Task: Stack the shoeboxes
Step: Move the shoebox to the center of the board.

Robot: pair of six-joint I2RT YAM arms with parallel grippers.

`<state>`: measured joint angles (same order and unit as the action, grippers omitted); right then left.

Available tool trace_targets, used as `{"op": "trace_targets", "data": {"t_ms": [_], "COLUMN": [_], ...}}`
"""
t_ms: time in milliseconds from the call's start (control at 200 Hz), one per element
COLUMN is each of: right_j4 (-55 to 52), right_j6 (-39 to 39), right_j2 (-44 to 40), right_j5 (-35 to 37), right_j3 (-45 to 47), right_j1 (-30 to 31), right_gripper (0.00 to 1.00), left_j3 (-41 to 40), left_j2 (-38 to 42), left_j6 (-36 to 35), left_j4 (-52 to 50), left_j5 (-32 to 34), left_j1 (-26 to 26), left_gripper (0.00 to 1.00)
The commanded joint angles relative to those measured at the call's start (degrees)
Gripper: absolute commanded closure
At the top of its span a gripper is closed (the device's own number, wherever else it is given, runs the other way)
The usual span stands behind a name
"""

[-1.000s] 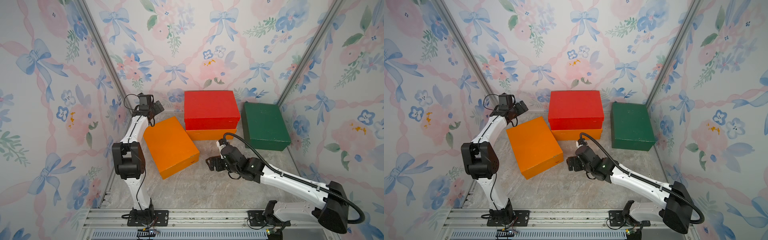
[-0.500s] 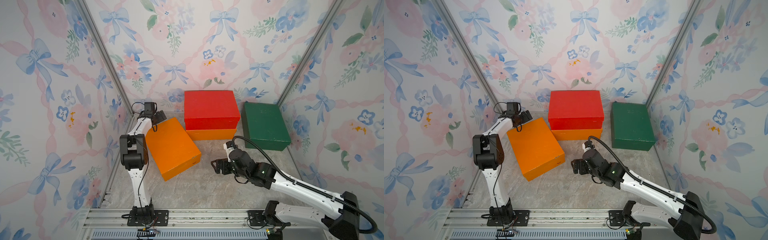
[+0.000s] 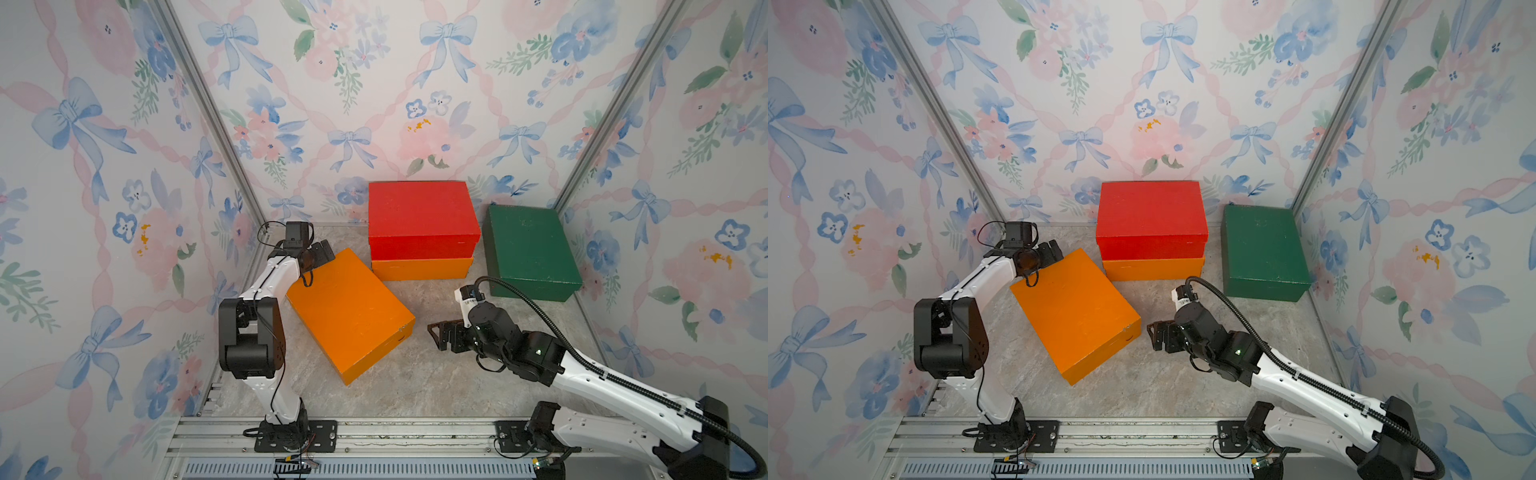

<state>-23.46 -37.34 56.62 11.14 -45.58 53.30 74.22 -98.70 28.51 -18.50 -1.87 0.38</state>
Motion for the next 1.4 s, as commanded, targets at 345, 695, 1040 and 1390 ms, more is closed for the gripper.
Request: {"op": "trace_targets", "data": {"t_ms": [345, 695, 1040, 1390], "right_j4": [-5.3, -4.9, -3.7, 2.0], "right_j6": [-3.3, -3.4, -3.2, -4.8], "right_j2": [-8.7, -4.9, -3.3, -0.6], "right_j5": [-0.4, -0.5, -2.9, -7.1], "right_j3": [7.9, 6.4, 7.2, 9.2], "right_j1": [0.1, 1.4, 1.8, 1.8], "right_gripper": [0.03, 0.03, 0.03, 0.03], "left_j3": [-7.5, -0.3, -5.2, -12.3], "left_j2": [8.6, 3.1, 3.1, 7.6], "left_j6": [-2.3, -4.1, -4.9, -5.1], "left_j4": [-1.2, -1.4, -1.4, -1.4], "left_j5": [0.3, -2.2, -2.6, -3.5], "left_j1": [0.5, 2.0, 2.1, 0.6], "left_gripper": [0.02, 0.02, 0.02, 0.02]}}
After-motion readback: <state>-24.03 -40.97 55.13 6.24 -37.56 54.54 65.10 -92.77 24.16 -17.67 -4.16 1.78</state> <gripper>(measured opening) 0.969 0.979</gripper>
